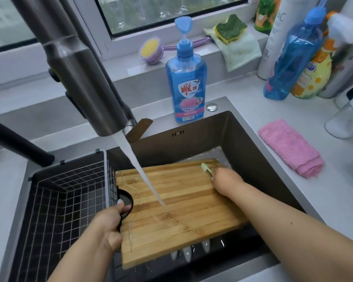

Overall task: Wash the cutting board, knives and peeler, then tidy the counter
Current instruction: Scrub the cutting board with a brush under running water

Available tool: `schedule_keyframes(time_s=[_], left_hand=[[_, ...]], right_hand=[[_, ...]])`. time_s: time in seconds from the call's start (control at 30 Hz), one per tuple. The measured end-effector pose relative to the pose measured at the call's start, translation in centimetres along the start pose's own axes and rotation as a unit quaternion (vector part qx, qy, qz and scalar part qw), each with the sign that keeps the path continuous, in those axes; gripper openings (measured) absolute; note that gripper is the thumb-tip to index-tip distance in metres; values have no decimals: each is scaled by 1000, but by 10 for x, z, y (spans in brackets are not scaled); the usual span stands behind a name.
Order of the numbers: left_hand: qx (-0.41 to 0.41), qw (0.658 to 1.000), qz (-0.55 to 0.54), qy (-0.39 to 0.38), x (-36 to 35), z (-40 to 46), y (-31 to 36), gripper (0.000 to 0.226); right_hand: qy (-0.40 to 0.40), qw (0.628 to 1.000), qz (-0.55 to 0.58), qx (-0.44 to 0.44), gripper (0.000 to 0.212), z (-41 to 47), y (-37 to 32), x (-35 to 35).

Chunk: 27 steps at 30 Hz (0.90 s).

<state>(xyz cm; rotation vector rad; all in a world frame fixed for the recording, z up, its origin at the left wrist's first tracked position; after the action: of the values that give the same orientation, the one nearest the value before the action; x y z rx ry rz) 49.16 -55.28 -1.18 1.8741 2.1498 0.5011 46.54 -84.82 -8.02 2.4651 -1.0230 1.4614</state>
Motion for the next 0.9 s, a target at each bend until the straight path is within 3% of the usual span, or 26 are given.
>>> schedule_keyframes(time_s=[0.13, 0.2, 0.37, 0.47, 0.57, 0.73, 0.9], left_hand=[[5, 1000, -1, 1, 2, 3, -3, 34], [9, 1000, -5, 1, 2, 2, -5, 35], [4, 1000, 1, 6, 1, -4, -6, 33], [-5, 1000, 5, 14, 1, -4, -6, 33], [-7, 1000, 7, 17, 1, -5, -8, 33], [-25, 1000, 7, 8, 1, -7, -14, 32], [-42, 999, 18, 0, -4, -13, -14, 31]], right_hand=[[-61, 989, 83, 103, 33, -44, -40, -11], [-70, 983, 71, 155, 38, -61, -49, -14], [12, 998, 14, 67, 35, -44, -27, -7], [-29, 987, 76, 140, 38, -71, -48, -19], [-27, 981, 49, 187, 40, -89, -46, -20], [21, 998, -51, 43, 33, -50, -11, -7], [-19, 984, 83, 156, 37, -93, -62, -20]])
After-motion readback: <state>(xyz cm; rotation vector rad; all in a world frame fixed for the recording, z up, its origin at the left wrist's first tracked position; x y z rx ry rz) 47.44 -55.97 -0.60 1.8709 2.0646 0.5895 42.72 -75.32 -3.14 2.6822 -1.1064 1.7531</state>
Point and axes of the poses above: each hand's wrist, its own z-axis towards the middle knuckle, its own x-axis out of the back of the hand, y = z × x, the point moved 3 cm from there along z, towards the middle knuckle, and after that the axes turned 3 degrees about y, right-handed, at the moved point
